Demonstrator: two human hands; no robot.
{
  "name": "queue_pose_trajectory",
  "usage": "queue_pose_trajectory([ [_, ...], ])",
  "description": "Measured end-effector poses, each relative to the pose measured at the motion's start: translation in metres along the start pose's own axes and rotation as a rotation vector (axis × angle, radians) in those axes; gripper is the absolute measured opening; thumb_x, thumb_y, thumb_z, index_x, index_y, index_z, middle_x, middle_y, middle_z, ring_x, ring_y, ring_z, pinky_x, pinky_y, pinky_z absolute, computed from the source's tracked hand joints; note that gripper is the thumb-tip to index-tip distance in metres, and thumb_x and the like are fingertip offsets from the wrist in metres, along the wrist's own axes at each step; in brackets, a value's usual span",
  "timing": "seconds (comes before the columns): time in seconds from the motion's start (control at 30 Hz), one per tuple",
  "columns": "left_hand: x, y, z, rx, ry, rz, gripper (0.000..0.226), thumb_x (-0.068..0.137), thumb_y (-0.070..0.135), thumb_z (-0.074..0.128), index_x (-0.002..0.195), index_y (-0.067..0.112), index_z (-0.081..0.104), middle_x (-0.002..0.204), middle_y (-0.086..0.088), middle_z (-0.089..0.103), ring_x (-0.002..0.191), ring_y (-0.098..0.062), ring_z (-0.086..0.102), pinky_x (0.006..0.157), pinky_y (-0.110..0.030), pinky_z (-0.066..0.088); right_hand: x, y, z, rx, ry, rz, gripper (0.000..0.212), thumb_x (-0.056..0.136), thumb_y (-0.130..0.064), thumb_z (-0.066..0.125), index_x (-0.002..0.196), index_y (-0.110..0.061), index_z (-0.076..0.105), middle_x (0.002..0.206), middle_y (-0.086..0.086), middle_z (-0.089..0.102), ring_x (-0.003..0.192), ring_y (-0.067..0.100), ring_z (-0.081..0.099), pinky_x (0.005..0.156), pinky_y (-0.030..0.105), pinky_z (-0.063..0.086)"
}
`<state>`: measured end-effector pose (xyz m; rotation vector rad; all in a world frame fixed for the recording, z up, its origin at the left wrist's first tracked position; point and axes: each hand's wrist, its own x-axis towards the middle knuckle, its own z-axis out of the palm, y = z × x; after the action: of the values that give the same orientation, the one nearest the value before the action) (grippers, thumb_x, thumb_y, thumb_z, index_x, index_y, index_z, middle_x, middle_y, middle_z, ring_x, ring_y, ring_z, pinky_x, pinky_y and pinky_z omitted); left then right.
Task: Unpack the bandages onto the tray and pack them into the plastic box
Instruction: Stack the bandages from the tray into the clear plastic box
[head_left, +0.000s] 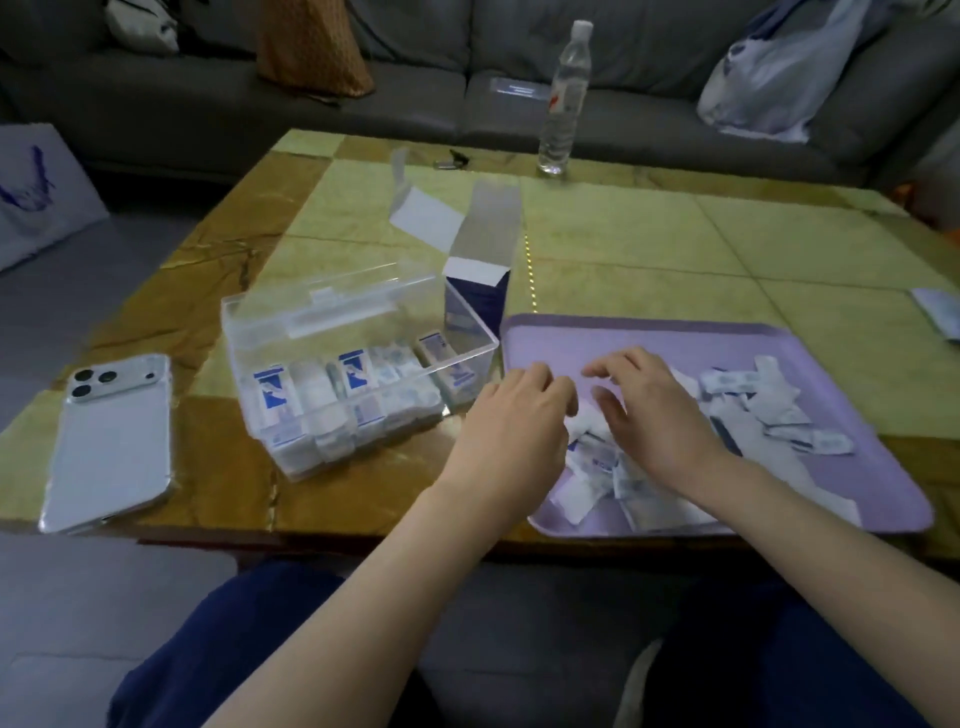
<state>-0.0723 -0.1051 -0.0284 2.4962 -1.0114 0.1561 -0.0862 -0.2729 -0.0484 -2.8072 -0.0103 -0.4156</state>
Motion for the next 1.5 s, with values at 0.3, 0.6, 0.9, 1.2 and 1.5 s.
queue_pose_trajectory([
  [0.3,0.022,0.010,0.040,0.203,-0.471,-0.070,0.081,0.082,0.052,0.061,0.142,0.014,0.022,0.145,-0.013,0.024,0.129,-0.033,0.027,0.104,-0.042,0.028,-0.025,0.055,-0.020,0.013,-0.472,0.214,0.095,0.067,-0.054,0.074,0.143,-0.024,0.026,0.144,-0.004,0.033,0.131,0.015,0.030,0.095,0.026,0.031],
  [0.6,0.047,0.018,0.042,-0.088,-0.473,-0.279,0.096,0.075,0.030,0.076,0.147,0.016,0.014,0.140,-0.016,0.023,0.127,-0.036,0.028,0.104,-0.043,0.031,-0.013,0.060,-0.023,0.023,-0.475,0.181,0.070,0.064,-0.048,0.079,0.122,-0.021,0.050,0.114,-0.001,0.051,0.110,0.018,0.042,0.088,0.028,0.038],
  [0.9,0.052,0.010,0.049,-0.212,-0.307,-0.319,0.071,0.075,0.019,0.076,0.135,0.017,0.038,0.130,-0.011,0.041,0.117,-0.028,0.048,0.100,-0.042,0.042,-0.003,0.066,-0.037,0.051,-0.528,0.235,0.030,0.066,-0.036,0.081,0.082,-0.021,0.061,0.074,-0.008,0.055,0.077,0.018,0.058,0.060,0.025,0.041],
  [1.2,0.054,0.010,0.048,-0.174,-0.372,-0.253,0.040,0.085,0.007,0.061,0.122,0.020,0.052,0.119,-0.006,0.041,0.102,-0.024,0.050,0.093,-0.036,0.045,0.008,0.073,-0.037,0.122,-0.093,0.276,0.023,0.083,-0.036,0.068,0.086,-0.014,0.062,0.081,0.002,0.061,0.078,0.023,0.057,0.065,0.031,0.039],
  [1.5,0.052,0.014,0.052,-0.199,-0.176,-0.251,0.035,0.096,0.025,0.044,0.131,0.022,0.046,0.121,-0.005,0.046,0.106,-0.022,0.052,0.095,-0.043,0.043,0.016,0.067,-0.040,0.406,0.200,0.286,0.016,0.080,-0.029,0.071,0.080,-0.016,0.063,0.065,-0.014,0.054,0.063,0.012,0.053,0.062,0.029,0.043],
])
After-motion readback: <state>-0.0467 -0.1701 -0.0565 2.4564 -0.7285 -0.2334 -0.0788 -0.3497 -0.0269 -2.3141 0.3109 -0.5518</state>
